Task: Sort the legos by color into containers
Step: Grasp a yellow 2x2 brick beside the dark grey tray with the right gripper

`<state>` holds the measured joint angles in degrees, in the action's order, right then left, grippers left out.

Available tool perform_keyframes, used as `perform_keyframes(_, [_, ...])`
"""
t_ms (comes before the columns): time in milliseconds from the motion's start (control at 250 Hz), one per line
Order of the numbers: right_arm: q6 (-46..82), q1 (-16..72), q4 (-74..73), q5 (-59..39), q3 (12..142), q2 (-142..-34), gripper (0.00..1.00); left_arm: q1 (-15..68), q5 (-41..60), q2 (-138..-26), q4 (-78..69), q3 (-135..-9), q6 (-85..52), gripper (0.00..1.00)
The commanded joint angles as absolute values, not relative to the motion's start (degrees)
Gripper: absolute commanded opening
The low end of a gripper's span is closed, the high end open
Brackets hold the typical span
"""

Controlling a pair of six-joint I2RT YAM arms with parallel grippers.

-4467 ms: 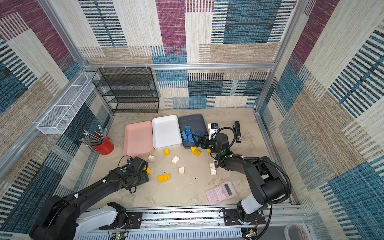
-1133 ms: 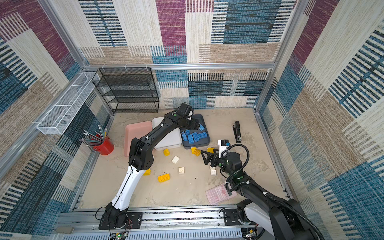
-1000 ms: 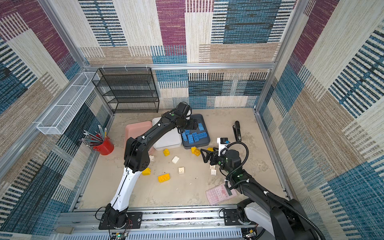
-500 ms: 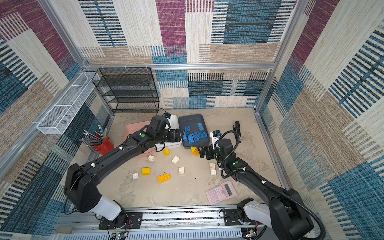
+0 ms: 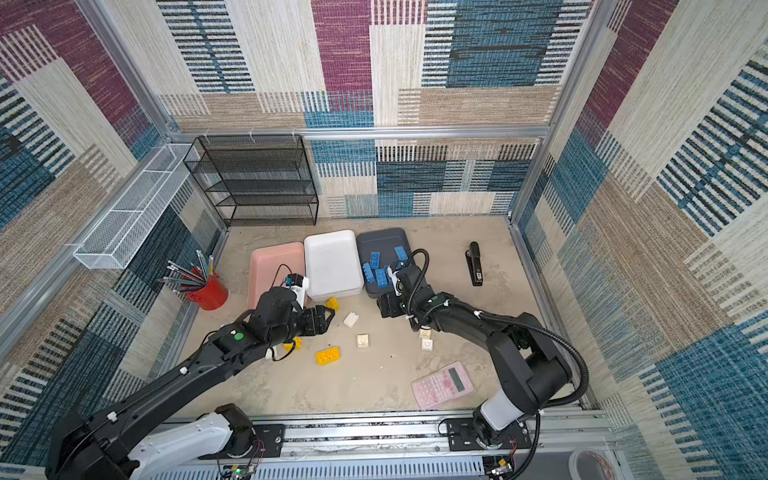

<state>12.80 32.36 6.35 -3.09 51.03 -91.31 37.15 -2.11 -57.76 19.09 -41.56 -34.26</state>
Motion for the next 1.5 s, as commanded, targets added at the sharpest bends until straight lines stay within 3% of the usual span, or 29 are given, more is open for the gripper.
perform_keyframes(0, [12.21, 33.09, 7.38, 0.89, 53.58, -94.53, 0.85, 37.12, -3.79, -54.82, 21.61, -38.74, -34.87, 0.76])
perform_keyframes(176, [12.61, 33.49, 7.86, 2.19, 56.94, -99.72, 0.75, 37.18, -3.49, -52.25, 22.71, -35.88, -35.42, 0.76])
perform_keyframes(512, [12.83, 34.10, 7.22, 3.47, 59.99, -104.52, 0.67, 37.17, -2.97, -52.60, 22.04, -34.85, -34.69, 0.76])
perform_keyframes(692, [12.83, 34.54, 6.50, 3.36, 59.96, -105.40, 0.47, 37.17, -3.18, -53.07, 23.10, -35.86, -33.39, 0.76])
perform_keyframes(848, [13.24, 35.20, 5.90, 3.95, 58.99, -104.47, 0.39, 37.17, -2.91, -52.90, 22.84, -35.76, -33.49, 0.76])
perform_keyframes(1016, [13.27, 35.77, 5.89, 4.35, 57.72, -101.71, 0.34, 37.13, -2.89, -53.13, 22.94, -35.73, -33.71, 0.76])
perform_keyframes(1496, [14.25, 38.73, 7.31, -0.12, 59.98, -94.68, 0.34, 37.12, -4.92, -44.41, 32.75, -34.61, -36.07, 0.74])
